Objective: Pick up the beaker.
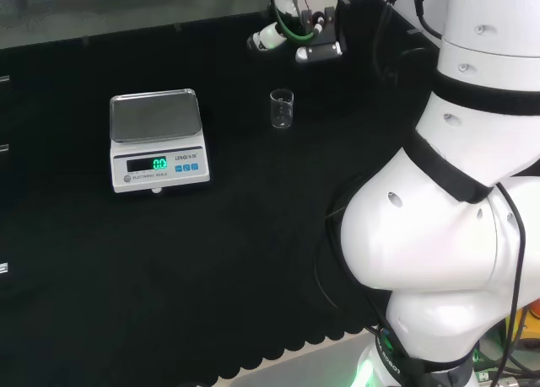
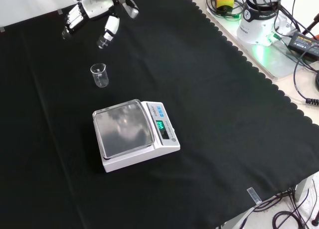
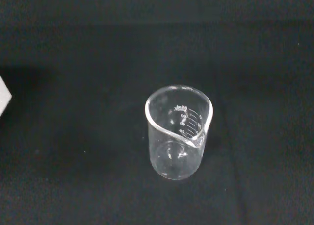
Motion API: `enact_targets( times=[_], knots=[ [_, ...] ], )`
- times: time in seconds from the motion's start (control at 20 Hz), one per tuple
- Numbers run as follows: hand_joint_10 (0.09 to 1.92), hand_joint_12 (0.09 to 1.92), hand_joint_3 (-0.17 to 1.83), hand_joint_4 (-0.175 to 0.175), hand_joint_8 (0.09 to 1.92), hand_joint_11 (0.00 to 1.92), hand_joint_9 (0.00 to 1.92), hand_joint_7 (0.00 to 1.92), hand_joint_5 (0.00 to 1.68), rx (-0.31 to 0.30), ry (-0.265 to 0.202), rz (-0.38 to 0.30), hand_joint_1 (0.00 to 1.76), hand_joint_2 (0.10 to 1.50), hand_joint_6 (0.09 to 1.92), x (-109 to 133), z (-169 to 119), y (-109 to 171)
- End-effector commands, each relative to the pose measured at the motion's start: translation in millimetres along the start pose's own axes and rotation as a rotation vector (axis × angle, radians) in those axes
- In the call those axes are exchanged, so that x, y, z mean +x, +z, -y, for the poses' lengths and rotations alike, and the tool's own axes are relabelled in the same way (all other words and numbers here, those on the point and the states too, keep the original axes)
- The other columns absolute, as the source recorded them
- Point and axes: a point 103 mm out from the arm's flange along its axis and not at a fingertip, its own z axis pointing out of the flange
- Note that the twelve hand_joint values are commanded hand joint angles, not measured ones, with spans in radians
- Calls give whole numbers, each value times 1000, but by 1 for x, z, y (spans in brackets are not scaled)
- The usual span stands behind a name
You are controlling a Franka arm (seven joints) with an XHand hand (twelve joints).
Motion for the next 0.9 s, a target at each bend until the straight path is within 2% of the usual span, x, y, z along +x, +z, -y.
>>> enact_targets(
  times=[0.05,0.45,0.9],
  knots=[
    [810,1419,272,-75,700,327,324,201,394,17,-1,-25,421,873,87,-15,-22,33],
    [816,1426,271,-74,699,318,311,197,393,64,-10,-34,430,868,87,-21,-44,70],
    [823,1429,268,-74,700,315,303,193,394,124,-12,-63,440,859,87,-17,-42,104]
  ],
)
